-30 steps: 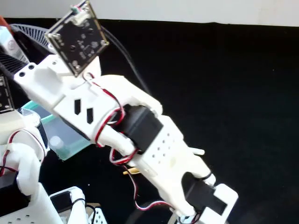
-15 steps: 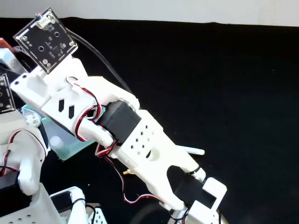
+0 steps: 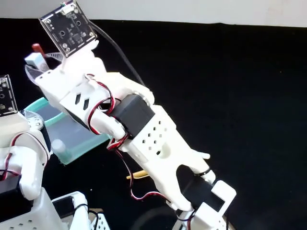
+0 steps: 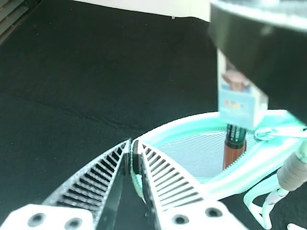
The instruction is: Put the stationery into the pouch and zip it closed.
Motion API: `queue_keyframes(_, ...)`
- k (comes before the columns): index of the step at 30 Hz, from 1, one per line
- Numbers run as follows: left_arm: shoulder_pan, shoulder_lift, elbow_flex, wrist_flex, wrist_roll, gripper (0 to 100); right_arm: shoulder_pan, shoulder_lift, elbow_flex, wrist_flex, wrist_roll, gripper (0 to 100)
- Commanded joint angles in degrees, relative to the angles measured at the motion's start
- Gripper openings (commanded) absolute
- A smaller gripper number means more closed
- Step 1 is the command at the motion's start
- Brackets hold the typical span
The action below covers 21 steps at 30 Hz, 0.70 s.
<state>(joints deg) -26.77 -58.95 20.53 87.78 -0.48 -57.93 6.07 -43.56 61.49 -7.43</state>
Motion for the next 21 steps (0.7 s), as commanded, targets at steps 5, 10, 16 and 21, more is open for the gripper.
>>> queue_keyframes(5, -3.9, 0.3, -2.3, -0.1, 0.0, 1, 0.8, -0.5, 3.2, 2.8, -3.9, 0.8)
queue_keyframes(10, -4.0, 0.3, -2.1, 0.0, 0.0, 1, -1.3, -0.5, 7.4, -0.1, -5.0, 0.8)
queue_keyframes(16, -3.9, 0.3, -2.1, 0.1, 0.0, 1, -4.0, -0.3, 9.9, -7.7, -4.7, 0.8)
queue_keyframes(21, -3.9, 0.3, -2.0, 0.1, 0.0, 1, -4.6, -0.1, 10.3, -10.9, -4.7, 0.8)
